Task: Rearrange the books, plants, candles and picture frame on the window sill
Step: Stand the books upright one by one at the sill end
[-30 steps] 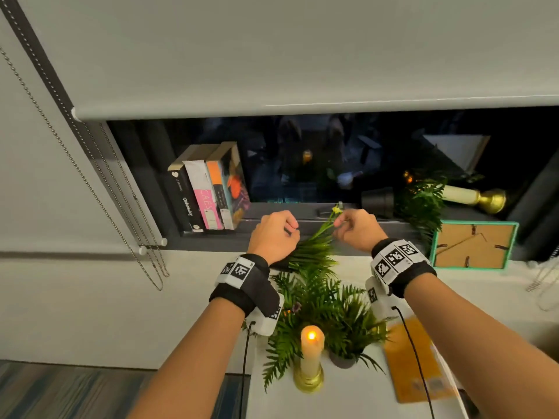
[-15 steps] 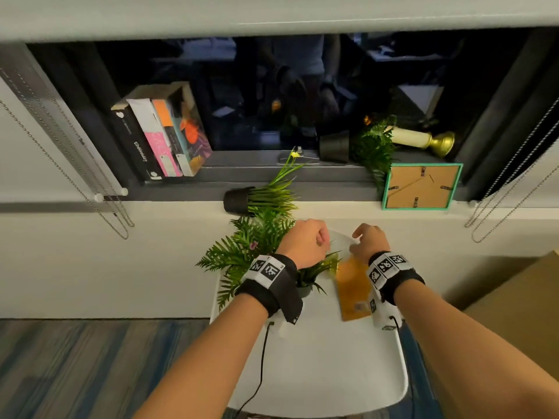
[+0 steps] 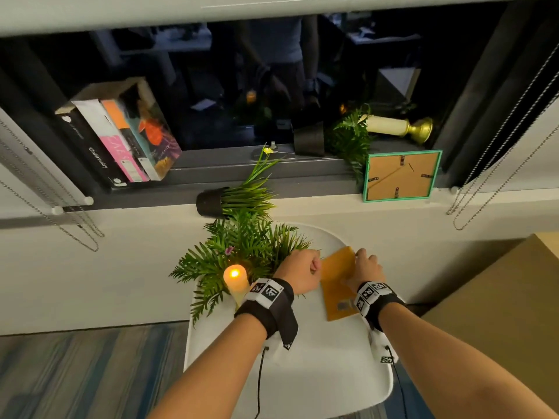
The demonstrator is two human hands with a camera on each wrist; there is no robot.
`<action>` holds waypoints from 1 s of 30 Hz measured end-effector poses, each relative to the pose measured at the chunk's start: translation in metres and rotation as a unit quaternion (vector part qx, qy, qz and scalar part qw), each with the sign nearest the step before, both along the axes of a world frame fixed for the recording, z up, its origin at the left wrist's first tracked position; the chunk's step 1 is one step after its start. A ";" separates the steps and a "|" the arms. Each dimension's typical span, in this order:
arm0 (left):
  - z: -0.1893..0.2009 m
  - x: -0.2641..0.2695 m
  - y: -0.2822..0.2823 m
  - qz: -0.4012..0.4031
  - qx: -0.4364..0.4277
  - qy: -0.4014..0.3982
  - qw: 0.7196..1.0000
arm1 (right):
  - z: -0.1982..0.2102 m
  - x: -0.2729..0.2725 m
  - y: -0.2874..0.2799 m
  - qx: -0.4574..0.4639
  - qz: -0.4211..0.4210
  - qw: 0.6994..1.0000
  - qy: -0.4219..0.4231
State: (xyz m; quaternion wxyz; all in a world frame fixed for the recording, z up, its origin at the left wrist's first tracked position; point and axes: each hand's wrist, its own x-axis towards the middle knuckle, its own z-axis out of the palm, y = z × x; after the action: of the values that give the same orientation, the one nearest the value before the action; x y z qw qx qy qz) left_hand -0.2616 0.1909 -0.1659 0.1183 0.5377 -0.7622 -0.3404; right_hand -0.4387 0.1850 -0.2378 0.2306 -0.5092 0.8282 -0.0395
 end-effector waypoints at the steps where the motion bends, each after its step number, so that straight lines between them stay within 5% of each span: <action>1: 0.001 0.001 -0.002 0.003 -0.001 0.004 1.000 | 0.000 -0.001 -0.001 -0.003 0.005 1.000 -0.006; 15: 0.010 0.012 -0.009 0.028 0.009 0.058 0.998 | 0.022 0.001 -0.005 0.004 0.034 0.999 0.007; 22: 0.053 0.023 -0.010 0.061 0.023 0.120 0.991 | 0.077 -0.003 -0.012 0.026 0.036 0.998 -0.032; 26: 0.083 0.038 -0.015 0.071 -0.028 0.138 0.988 | 0.129 0.002 -0.015 -0.063 0.062 0.993 -0.075; 30: 0.107 0.056 -0.021 0.065 -0.077 0.125 0.987 | 0.191 0.026 -0.016 -0.218 0.131 0.952 -0.169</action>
State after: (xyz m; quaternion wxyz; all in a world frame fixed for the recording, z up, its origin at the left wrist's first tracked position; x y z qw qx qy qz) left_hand -0.2052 0.1697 -0.0590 0.2752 0.5286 -0.7289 -0.3370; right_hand -0.4132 0.1686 -0.0470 0.2538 -0.6371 0.6742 -0.2742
